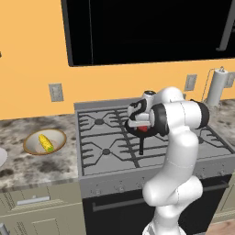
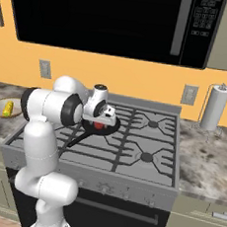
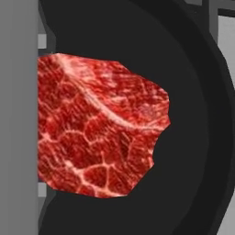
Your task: Place the steak on the plate and place the corn on the same plate.
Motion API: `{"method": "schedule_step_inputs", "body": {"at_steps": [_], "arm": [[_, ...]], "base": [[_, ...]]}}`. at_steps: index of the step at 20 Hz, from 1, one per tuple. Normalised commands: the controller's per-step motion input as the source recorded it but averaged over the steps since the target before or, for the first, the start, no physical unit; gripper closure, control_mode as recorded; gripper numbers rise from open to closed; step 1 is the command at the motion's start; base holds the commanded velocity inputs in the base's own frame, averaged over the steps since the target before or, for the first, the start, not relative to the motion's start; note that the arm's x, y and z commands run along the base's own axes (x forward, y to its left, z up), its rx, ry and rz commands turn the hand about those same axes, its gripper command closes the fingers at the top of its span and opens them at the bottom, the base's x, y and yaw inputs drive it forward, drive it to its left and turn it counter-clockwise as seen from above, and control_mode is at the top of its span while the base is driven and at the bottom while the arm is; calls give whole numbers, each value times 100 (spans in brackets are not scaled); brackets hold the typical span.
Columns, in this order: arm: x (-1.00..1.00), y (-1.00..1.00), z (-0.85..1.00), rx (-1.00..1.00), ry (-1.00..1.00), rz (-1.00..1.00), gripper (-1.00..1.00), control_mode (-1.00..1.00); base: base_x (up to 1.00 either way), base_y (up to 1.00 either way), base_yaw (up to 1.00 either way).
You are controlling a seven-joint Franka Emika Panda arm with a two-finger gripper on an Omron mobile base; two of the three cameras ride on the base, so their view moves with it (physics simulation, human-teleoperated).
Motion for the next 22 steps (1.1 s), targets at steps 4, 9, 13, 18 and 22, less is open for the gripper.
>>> {"method": "schedule_step_inputs", "body": {"at_steps": [4, 9, 13, 18, 22], "arm": [[1, 0, -45, 0, 0, 0, 100, -100], [0, 0, -39, 0, 0, 0, 100, -100], [0, 0, -25, 0, 0, 0, 100, -100], [0, 0, -6, 0, 0, 0, 100, -100], [0, 0, 9, 0, 1, 0, 100, -100]], "base": [[0, 0, 0], [0, 0, 0], [0, 0, 0], [0, 0, 0], [0, 0, 0]]}}
